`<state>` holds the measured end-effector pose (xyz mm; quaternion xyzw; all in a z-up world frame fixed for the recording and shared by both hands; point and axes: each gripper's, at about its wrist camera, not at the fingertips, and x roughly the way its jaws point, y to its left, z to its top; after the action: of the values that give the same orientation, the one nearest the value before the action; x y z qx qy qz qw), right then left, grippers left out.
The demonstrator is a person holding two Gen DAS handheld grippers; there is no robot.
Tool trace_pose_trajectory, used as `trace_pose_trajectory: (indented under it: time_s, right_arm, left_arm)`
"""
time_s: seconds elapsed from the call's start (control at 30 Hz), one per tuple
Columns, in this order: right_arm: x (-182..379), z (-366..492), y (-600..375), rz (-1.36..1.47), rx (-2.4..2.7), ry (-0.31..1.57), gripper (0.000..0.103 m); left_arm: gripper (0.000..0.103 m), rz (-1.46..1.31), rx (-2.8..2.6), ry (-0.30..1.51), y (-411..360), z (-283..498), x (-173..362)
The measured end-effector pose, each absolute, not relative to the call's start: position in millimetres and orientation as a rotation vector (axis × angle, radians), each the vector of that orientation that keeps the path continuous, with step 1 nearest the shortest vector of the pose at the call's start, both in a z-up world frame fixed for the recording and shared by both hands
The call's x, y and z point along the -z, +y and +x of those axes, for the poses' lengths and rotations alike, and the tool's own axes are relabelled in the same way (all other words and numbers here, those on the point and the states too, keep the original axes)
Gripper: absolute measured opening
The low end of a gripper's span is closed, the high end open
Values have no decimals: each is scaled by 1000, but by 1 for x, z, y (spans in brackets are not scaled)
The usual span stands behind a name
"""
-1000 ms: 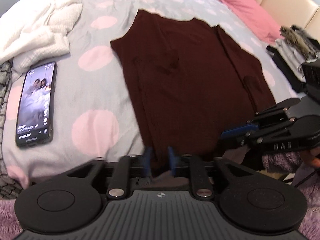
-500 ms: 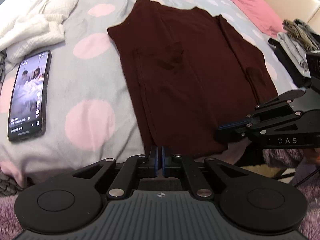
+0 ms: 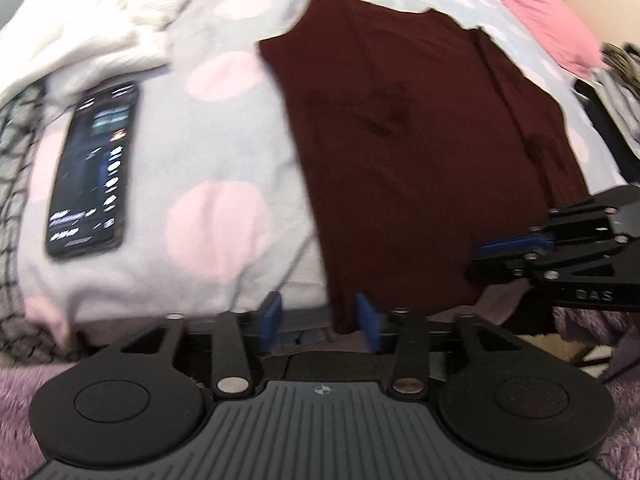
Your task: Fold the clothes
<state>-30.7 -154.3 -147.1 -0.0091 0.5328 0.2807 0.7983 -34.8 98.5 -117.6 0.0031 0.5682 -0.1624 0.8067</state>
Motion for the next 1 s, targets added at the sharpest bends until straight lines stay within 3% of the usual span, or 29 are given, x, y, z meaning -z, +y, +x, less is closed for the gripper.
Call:
trace_pose_trajectory:
  time_s: [0.47,0.53,0.6,0.7,0.77,1.0]
  right_arm:
    - [138,-27,-152,-59,-590,1093,20]
    - [137,-26,-152,-54,-591,1090,27]
    - [138,-26,-152,-54,-593,1090,27]
    - [138,-26,-149,-60,-601,1090,27]
    - [138,-26,-148,-65,-605,1090,27]
    - [133,-26,-152,-54,-584,1070,27]
  left_arm:
    - [47,-167,336,1328,116,-17,149]
    - [46,-167,342,1330,114,-16,151]
    - [44,-176,346,1335,111,-15,154]
    - [32,-216,364,1339,111,-12,159]
    - [17,-230,385,1334,111,-14,158]
    - [11,-167,428,1256,104,-28,137]
